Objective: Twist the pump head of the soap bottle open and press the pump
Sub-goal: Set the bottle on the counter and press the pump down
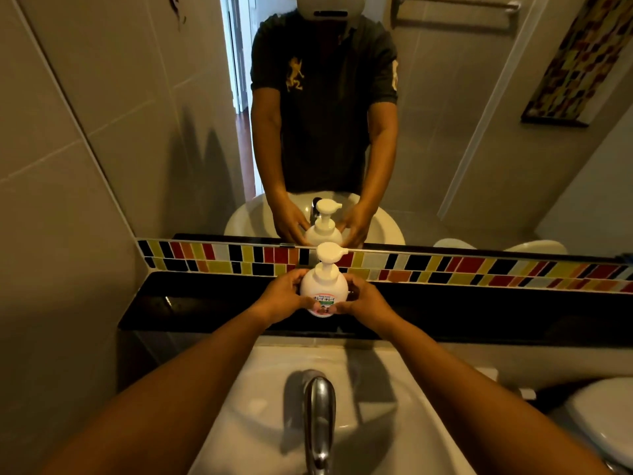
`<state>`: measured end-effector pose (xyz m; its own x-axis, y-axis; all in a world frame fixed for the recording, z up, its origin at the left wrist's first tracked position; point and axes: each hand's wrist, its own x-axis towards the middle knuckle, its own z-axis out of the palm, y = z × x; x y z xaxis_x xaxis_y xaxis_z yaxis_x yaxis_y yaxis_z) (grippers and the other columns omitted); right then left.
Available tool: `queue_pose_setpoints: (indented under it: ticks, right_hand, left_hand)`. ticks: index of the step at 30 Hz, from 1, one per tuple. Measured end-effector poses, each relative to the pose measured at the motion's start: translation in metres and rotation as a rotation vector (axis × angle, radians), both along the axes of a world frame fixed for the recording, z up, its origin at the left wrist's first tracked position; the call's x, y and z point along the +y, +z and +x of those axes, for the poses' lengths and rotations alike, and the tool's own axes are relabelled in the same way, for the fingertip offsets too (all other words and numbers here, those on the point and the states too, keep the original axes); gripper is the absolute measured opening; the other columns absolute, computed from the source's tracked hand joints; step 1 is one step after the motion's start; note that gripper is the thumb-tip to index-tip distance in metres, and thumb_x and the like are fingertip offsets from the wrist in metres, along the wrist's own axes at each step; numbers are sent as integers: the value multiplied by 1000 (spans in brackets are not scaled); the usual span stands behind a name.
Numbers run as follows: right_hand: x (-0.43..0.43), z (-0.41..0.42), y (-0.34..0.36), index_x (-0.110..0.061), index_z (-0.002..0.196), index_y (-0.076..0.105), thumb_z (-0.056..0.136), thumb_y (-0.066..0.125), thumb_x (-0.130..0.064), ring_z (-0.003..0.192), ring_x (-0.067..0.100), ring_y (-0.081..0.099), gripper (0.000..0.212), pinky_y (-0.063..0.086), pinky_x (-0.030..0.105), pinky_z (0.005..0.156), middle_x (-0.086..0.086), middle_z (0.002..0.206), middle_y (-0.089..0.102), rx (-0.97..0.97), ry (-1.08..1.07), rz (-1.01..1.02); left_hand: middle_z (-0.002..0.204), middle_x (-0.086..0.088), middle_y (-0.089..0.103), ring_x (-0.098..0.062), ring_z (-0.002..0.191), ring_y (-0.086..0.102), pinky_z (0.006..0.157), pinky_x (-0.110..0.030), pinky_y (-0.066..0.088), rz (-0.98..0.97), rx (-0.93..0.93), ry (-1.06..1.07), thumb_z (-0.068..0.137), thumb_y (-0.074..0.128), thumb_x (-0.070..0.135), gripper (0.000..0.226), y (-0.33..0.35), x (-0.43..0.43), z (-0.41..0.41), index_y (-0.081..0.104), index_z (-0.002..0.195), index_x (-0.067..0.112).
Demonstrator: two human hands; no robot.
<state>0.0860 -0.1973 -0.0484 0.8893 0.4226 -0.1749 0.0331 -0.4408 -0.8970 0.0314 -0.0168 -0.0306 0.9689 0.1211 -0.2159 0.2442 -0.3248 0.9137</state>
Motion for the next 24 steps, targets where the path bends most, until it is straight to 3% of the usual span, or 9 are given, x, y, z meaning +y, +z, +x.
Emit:
queue_pose_setpoints:
  ticks: [4, 6, 11, 15, 20, 24]
  right_hand:
    - [-4, 4, 13, -24, 135, 53, 73, 84, -16, 122, 25, 59, 70, 52, 46, 101, 3, 135, 61, 3, 64, 6]
    - [-4, 5, 25, -28, 137, 49, 74, 84, -21, 120, 20, 59, 73, 54, 37, 96, -3, 134, 60, -7, 83, 60]
    - [3, 2, 61, -18, 142, 49, 83, 76, -16, 121, 22, 56, 65, 52, 23, 86, 6, 135, 57, -135, 29, 162]
    - [11, 5, 73, -15, 140, 52, 85, 73, -22, 115, 19, 54, 59, 46, 10, 76, 6, 138, 52, -294, 43, 32]
    - [14, 9, 74, -12, 132, 59, 84, 75, -25, 115, 26, 58, 52, 51, 28, 91, 10, 131, 58, -324, 40, -17]
    - [20, 9, 71, -11, 123, 60, 80, 78, -26, 106, 21, 62, 48, 53, 25, 83, 8, 121, 64, -325, -27, 3]
  left_hand:
    - [131, -6, 61, -24, 120, 59, 101, -44, 50, -20, -4, 6, 70, 81, 5, 68, -5, 1, 3, 53, 131, 17]
    - [131, -5, 62, -23, 119, 59, 101, -42, 50, -36, 3, 5, 70, 80, 4, 68, -7, 3, 4, 52, 131, 17]
    - [127, -6, 64, -23, 115, 62, 93, -37, 54, -53, 12, 21, 71, 79, 3, 68, -9, 1, 4, 52, 132, 15]
    - [128, -7, 64, -25, 116, 62, 95, -40, 54, -27, 9, 27, 71, 80, 5, 67, -8, 0, 5, 54, 131, 17]
    - [129, -8, 63, -25, 117, 61, 96, -42, 53, -20, -3, 26, 71, 80, 6, 65, -9, 0, 4, 53, 130, 16]
    - [130, -7, 62, -26, 118, 60, 96, -40, 53, -25, -4, 46, 72, 80, 7, 67, -11, -2, 5, 51, 131, 16]
